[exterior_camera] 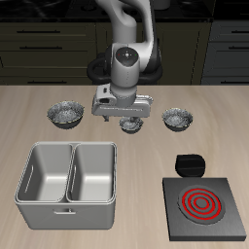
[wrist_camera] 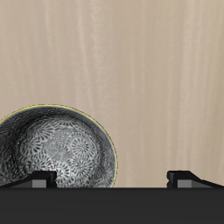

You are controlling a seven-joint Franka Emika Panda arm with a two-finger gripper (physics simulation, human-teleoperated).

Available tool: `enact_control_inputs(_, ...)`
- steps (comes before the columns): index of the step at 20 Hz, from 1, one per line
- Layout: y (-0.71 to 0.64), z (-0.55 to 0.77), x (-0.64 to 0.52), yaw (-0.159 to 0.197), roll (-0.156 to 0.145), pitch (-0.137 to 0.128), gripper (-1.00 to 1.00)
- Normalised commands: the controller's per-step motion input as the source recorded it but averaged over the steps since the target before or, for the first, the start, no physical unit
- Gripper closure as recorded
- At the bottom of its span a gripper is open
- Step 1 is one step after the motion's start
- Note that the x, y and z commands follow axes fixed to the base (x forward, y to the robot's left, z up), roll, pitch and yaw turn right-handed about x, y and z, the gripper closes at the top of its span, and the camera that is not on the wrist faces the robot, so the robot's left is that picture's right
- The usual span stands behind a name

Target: Place the smallest bowl in the left side of the drainer and the medium bowl in the right side

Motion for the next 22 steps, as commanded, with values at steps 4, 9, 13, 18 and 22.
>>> enact_control_inputs(4,-0.07,-0.29,0.08,-0.029,0.003,0.055,-1.0)
enact_control_inputs(9,-0.03,-0.2,0.06,-0.002,-0.004,0.022,1.0)
enact_control_inputs(13,0.01,0.02,-0.02,-0.007,0.007,-0.003,1.0)
enact_control_inputs(18,0.02,0.14,-0.03,0.004,0.01,-0.02,1.0)
enact_control_inputs(22,-0.1,0.23,0.07,-0.023,-0.02,-0.005,1.0)
